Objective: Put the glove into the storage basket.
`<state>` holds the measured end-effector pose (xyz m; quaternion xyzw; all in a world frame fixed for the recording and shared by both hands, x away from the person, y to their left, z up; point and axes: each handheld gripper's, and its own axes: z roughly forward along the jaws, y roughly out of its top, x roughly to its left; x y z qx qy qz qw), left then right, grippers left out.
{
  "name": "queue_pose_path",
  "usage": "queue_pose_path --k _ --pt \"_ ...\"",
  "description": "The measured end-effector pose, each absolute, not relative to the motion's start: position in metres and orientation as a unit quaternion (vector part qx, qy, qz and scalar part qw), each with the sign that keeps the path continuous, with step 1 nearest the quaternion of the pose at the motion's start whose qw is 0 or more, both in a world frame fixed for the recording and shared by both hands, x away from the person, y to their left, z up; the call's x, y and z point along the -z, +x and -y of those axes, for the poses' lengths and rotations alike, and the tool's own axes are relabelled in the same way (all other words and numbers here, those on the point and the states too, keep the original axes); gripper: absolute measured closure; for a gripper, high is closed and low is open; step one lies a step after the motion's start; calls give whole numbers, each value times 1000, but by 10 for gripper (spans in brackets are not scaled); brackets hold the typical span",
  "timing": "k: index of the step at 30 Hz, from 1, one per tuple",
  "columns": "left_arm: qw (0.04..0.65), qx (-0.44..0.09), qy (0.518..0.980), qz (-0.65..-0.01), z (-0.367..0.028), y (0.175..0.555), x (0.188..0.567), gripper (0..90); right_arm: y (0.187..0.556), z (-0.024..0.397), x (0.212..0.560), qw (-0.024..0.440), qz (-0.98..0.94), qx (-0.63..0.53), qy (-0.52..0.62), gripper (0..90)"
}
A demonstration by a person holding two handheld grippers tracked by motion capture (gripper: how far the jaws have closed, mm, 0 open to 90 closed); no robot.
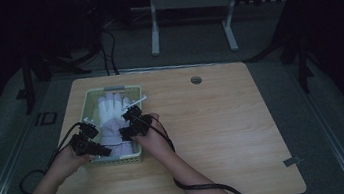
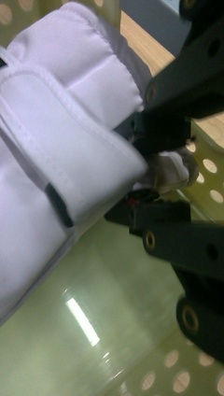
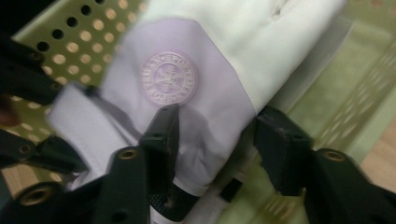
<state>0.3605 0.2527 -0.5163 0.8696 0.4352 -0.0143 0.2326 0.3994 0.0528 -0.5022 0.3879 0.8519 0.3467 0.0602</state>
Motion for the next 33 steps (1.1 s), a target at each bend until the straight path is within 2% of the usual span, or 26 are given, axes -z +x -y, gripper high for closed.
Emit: queue_pose_path --k 2,8,14,19,29,33 --pt "251 5 864 -437 -254 359 514 550 399 -50 498 62 -851 -361 377 456" --pt "305 -45 848 -431 -259 350 503 215 396 -41 480 63 -845 -393 358 366" --pt "366 -87 818 -435 -263 342 490 155 395 -26 466 70 -845 -411 333 213" --pt "397 -110 798 -440 -258 335 480 65 393 -15 461 76 -851 -411 319 192" --pt "422 -149 801 -398 -219 314 468 56 388 12 456 83 -853 -408 317 179" --pt "430 -145 806 -380 -200 309 466 56 385 23 458 86 -856 -402 314 179"
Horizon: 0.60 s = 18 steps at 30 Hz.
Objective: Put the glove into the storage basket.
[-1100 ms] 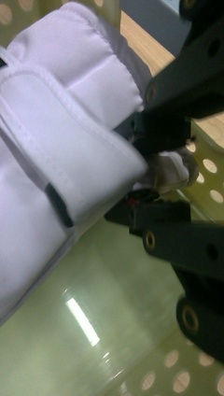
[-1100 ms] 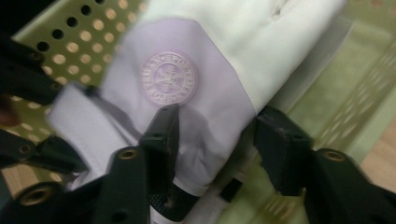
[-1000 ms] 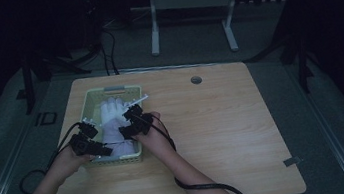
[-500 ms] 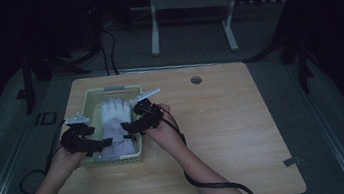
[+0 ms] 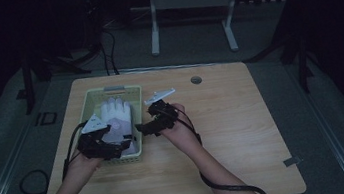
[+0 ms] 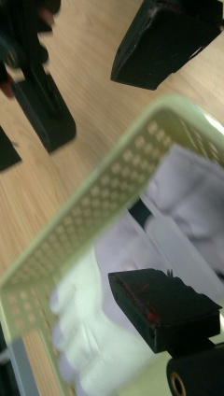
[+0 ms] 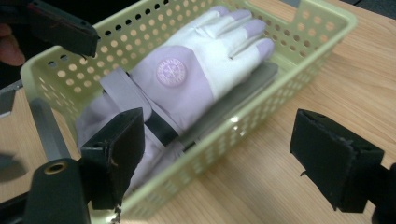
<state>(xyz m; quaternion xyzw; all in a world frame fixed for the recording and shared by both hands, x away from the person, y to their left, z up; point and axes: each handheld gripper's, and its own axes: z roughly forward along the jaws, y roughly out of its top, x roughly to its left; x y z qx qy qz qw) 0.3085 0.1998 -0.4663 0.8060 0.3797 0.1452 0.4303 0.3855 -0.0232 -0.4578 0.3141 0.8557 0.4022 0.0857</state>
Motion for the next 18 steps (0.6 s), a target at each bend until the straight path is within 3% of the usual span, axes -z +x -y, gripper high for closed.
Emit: queue_pose_path --k 18 --pt "457 -115 813 -341 -133 298 482 57 380 83 462 112 -856 -389 322 174"
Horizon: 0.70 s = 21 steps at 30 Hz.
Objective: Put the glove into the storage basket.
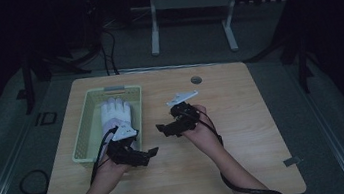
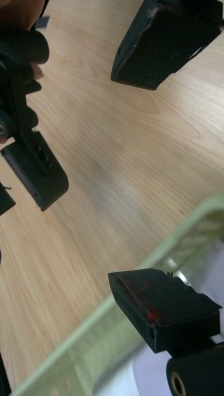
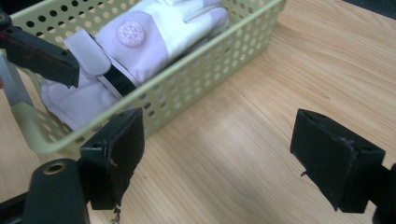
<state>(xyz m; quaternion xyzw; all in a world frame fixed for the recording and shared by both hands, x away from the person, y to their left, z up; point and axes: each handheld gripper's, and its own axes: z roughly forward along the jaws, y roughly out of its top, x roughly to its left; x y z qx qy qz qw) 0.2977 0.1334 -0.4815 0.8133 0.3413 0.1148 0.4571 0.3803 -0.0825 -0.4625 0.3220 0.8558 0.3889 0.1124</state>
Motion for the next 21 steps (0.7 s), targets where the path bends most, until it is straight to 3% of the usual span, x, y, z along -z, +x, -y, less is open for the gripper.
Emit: queue_pose_path --k 21 --pt "465 -80 828 -302 -88 284 514 57 368 142 504 100 -850 -384 346 162"
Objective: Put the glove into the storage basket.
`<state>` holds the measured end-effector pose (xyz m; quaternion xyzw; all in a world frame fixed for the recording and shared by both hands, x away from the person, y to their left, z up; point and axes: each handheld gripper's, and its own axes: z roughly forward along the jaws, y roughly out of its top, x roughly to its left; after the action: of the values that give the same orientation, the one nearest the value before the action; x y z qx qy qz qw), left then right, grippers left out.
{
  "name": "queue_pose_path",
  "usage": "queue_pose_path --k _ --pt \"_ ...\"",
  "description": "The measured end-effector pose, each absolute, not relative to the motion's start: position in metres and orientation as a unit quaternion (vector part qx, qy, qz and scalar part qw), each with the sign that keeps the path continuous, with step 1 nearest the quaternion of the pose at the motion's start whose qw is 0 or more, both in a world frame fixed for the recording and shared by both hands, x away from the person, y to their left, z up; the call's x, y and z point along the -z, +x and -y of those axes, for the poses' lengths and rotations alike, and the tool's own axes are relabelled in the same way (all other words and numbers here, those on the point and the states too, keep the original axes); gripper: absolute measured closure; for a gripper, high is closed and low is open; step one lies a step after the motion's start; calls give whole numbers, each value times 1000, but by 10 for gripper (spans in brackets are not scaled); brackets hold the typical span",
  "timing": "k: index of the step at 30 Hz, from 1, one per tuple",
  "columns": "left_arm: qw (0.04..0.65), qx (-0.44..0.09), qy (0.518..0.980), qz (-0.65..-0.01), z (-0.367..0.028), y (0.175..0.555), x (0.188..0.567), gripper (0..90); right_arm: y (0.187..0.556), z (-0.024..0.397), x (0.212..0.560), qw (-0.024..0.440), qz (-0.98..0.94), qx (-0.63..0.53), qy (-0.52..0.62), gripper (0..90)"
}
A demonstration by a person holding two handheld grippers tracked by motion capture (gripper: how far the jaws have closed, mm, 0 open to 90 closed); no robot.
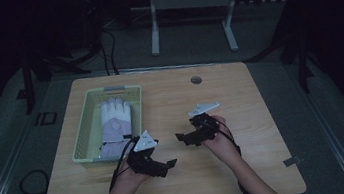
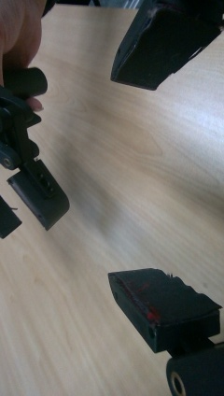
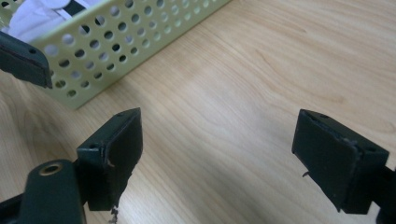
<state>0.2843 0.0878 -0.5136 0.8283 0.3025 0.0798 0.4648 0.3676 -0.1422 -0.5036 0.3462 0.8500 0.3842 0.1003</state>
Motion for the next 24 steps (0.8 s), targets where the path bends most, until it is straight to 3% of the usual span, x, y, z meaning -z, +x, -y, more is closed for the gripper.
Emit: queue_pose_path --k 24 --pt "456 -70 846 -268 -58 271 561 61 345 188 551 112 -853 -377 344 144"
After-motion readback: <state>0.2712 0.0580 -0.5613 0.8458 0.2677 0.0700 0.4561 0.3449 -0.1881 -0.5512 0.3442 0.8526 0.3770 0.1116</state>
